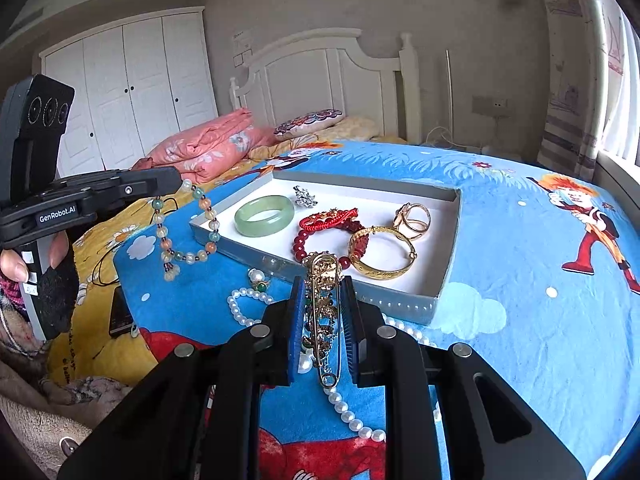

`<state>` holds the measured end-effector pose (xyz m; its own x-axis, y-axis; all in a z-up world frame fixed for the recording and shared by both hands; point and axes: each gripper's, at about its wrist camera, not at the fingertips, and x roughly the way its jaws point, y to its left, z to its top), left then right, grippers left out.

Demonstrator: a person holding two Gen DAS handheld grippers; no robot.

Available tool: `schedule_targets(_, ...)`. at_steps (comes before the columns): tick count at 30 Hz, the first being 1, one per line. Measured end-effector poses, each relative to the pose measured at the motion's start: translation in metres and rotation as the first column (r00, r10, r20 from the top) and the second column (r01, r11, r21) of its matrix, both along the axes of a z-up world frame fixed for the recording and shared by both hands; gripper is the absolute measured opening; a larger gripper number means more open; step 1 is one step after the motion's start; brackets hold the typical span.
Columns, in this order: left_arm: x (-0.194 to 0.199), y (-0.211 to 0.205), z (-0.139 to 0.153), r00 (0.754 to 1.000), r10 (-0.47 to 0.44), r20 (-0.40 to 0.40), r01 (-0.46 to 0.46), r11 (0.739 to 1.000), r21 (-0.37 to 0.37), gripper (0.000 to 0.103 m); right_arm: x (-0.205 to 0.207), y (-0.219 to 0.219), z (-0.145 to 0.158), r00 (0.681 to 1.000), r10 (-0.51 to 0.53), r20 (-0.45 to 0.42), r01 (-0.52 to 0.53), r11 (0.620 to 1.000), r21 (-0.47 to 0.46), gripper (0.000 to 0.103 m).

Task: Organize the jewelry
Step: 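Carry the brooch pin into the tray with the right tool while the left tool carries the bead bracelet there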

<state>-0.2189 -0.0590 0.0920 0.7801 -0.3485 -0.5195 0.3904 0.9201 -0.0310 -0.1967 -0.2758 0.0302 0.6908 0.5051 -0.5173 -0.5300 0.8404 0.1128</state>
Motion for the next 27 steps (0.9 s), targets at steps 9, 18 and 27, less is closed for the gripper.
schedule_targets(9, 0.022, 0.004, 0.013, 1.0, 0.01, 0.01, -0.01, 1.0, 0.003, 0.009, 0.009, 0.009, 0.005, 1.0, -0.008, -0.001, 0.008, 1.0, -0.031, 0.019)
schedule_targets(18, 0.038, -0.015, 0.013, 1.0, 0.007, 0.025, -0.009, 0.997, 0.076, 0.009, 0.018, 0.022, 0.009, 1.0, 0.005, 0.006, -0.004, 0.998, -0.069, 0.019)
schedule_targets(27, 0.058, -0.027, 0.006, 1.0, 0.008, 0.014, -0.01, 0.993, 0.115, 0.009, 0.05, 0.041, 0.018, 1.0, -0.003, -0.02, 0.001, 0.995, -0.101, 0.019)
